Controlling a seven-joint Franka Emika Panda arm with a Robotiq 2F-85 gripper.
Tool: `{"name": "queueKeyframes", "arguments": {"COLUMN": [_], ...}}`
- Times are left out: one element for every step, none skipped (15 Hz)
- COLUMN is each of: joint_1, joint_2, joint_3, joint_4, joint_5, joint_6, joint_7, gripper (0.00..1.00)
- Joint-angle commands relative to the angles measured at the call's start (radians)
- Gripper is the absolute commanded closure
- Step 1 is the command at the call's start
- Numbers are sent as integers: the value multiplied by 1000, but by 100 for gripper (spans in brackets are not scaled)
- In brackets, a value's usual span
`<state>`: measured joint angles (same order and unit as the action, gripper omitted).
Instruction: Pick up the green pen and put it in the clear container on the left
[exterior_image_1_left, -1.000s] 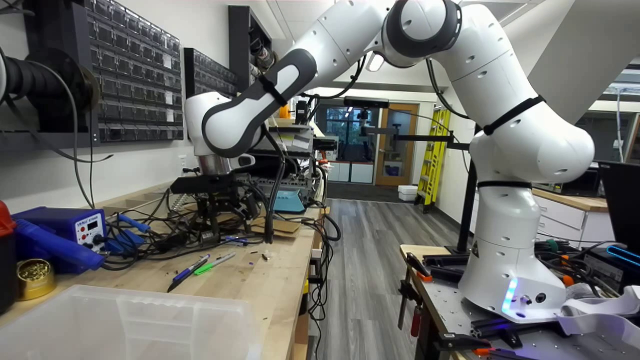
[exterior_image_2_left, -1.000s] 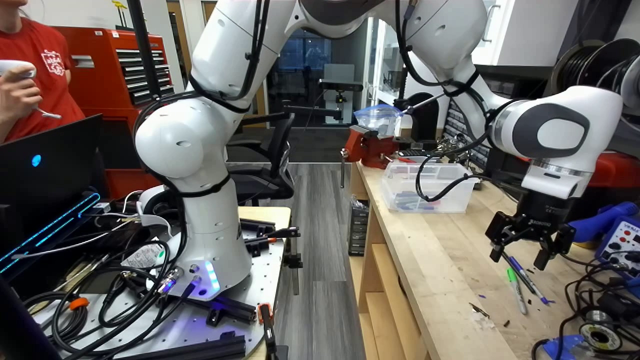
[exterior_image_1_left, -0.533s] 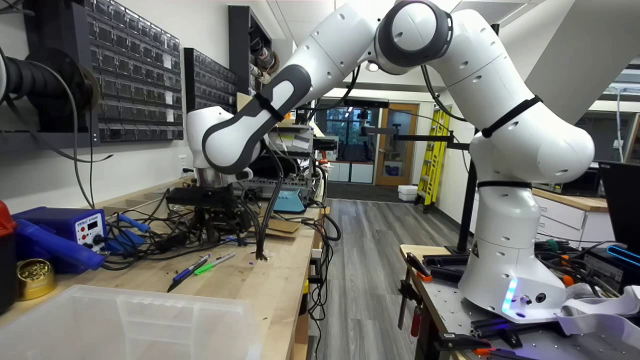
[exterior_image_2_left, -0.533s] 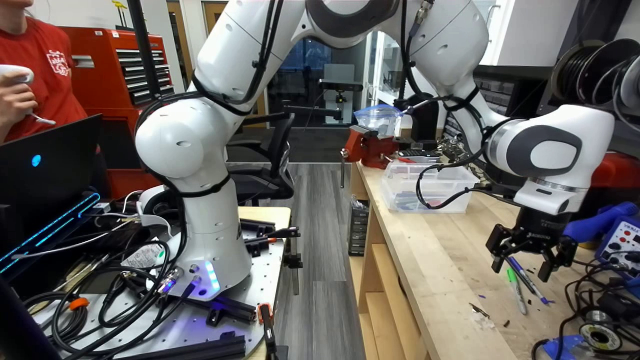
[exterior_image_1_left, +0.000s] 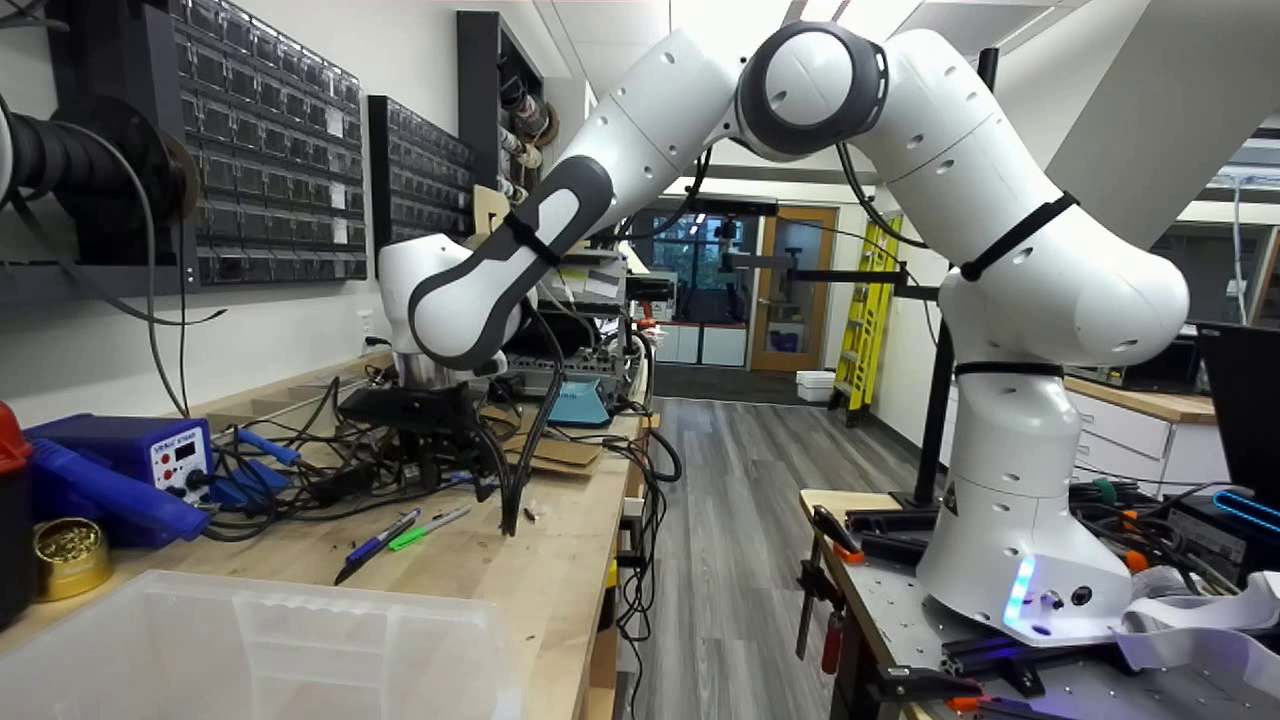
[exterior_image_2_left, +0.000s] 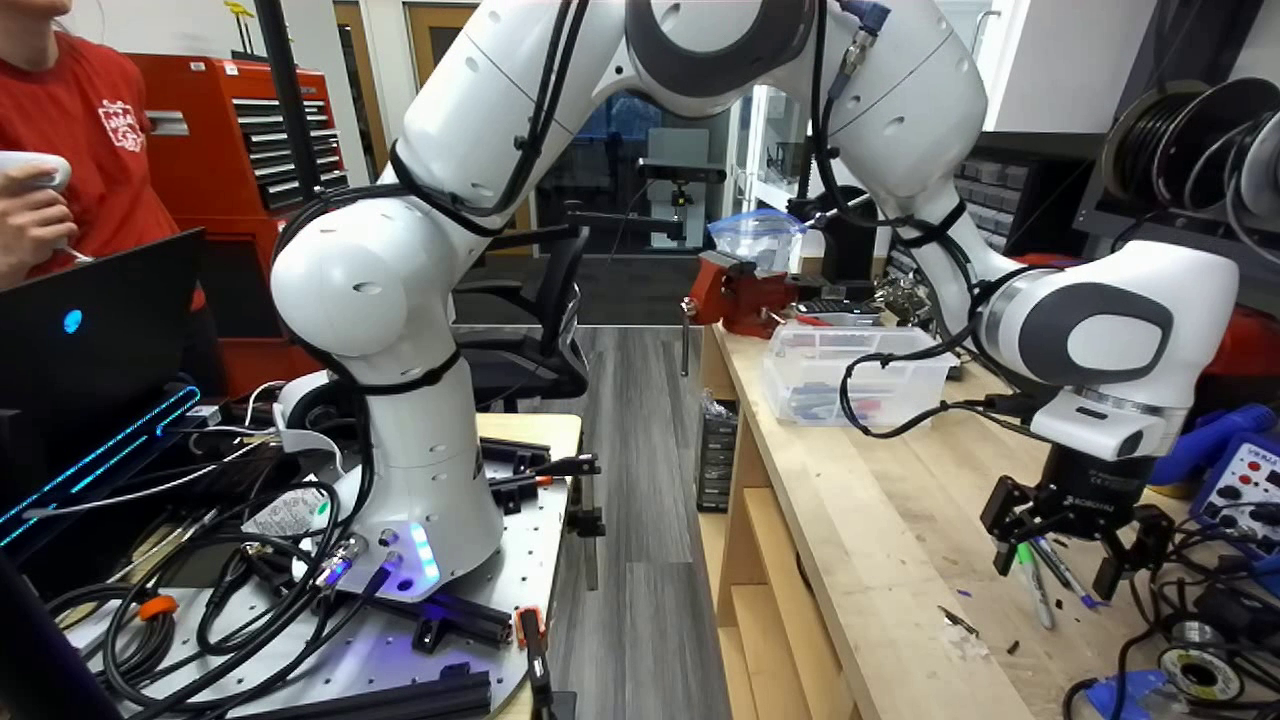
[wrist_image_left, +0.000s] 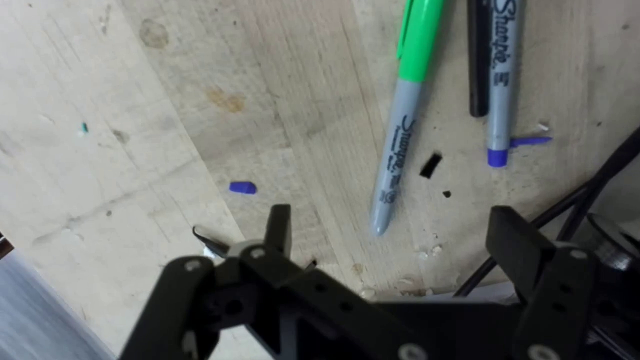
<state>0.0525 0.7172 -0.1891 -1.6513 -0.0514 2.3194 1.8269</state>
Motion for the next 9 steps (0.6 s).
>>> {"name": "queueKeyframes", "arguments": {"joint_1": [1,0,-1,-1,-1,-4,-3,-6,-8], "joint_2": [37,44,51,61,68,72,76,75,74], "joint_3": [-7,-5,-4,-5,-5,-3,-5,-2,-1], "joint_4": [34,38,44,50,55,58,61,60,61], "joint_5": [23,28,31,33,35,40,41,46,51], "joint_6": [9,9,8,9,9,10,15,17,19], "joint_7": [47,50,54,58,60,59,62,59,58], "gripper": [0,0,0,0,0,11,28,33,41]}}
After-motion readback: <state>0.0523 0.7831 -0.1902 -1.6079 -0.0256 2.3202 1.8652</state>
